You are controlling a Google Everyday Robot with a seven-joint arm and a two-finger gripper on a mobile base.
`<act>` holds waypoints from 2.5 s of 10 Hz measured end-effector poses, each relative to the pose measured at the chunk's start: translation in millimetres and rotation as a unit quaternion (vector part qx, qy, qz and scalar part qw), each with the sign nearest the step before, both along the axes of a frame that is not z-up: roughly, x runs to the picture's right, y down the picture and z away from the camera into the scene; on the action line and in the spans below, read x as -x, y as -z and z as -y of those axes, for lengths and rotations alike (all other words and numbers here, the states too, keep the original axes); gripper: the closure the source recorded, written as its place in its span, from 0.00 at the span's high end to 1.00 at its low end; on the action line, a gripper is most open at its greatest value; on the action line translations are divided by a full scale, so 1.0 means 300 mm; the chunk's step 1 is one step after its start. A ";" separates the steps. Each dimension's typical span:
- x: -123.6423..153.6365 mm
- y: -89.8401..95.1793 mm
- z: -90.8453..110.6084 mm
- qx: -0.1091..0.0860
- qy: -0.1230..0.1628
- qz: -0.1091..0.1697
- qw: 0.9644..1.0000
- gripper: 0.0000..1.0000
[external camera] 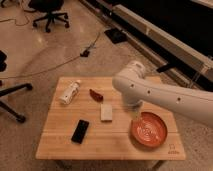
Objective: Place the white sponge in the ceramic bowl
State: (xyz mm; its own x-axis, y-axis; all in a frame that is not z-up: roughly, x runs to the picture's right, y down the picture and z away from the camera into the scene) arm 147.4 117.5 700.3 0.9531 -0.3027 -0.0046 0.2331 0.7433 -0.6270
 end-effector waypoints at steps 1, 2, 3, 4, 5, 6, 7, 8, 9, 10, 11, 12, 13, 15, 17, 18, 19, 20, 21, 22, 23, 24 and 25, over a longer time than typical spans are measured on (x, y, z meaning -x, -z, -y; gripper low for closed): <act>-0.024 0.002 -0.002 0.003 0.002 -0.002 1.000 0.52; -0.033 -0.002 -0.004 0.008 0.003 -0.003 1.000 0.52; -0.019 -0.008 -0.006 0.011 0.007 -0.004 1.000 0.52; 0.010 -0.011 -0.015 0.014 0.011 -0.007 1.000 0.52; 0.052 -0.008 -0.031 0.015 0.015 -0.009 1.000 0.52; 0.056 -0.003 -0.043 0.014 0.015 -0.014 1.000 0.52; 0.050 -0.004 -0.050 0.014 0.017 -0.016 1.000 0.52; 0.043 -0.003 -0.057 0.019 0.023 -0.016 0.999 0.52; 0.017 0.001 -0.068 0.021 0.020 -0.023 0.999 0.52; 0.007 -0.001 -0.065 0.018 0.014 -0.027 0.999 0.52; 0.020 -0.010 -0.064 0.018 0.017 -0.022 0.999 0.52; 0.061 -0.020 -0.072 0.019 0.021 -0.017 0.999 0.52; 0.094 -0.025 -0.070 0.021 0.025 -0.016 0.999 0.52; 0.111 -0.036 -0.068 0.024 0.030 -0.014 0.999 0.52; 0.109 -0.050 -0.073 0.029 0.033 -0.010 0.999 0.52; 0.137 -0.062 -0.063 0.033 0.034 -0.007 0.999 0.52; 0.172 -0.080 -0.048 0.035 0.035 -0.003 0.999 0.52; 0.198 -0.089 -0.038 0.036 0.038 -0.001 0.999 0.52; 0.195 -0.090 -0.042 0.038 0.040 -0.002 0.998 0.52; 0.190 -0.097 -0.040 0.039 0.040 -0.001 0.998 0.52; 0.199 -0.106 -0.037 0.039 0.042 0.001 0.998 0.52; 0.222 -0.113 -0.036 0.041 0.046 0.004 0.998 0.52; 0.245 -0.119 -0.038 0.045 0.048 0.007 0.998 0.53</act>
State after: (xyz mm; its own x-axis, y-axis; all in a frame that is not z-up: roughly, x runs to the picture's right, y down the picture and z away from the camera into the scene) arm 73.8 128.9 736.1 0.9191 -0.3920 0.0391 0.3099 0.6583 -0.6860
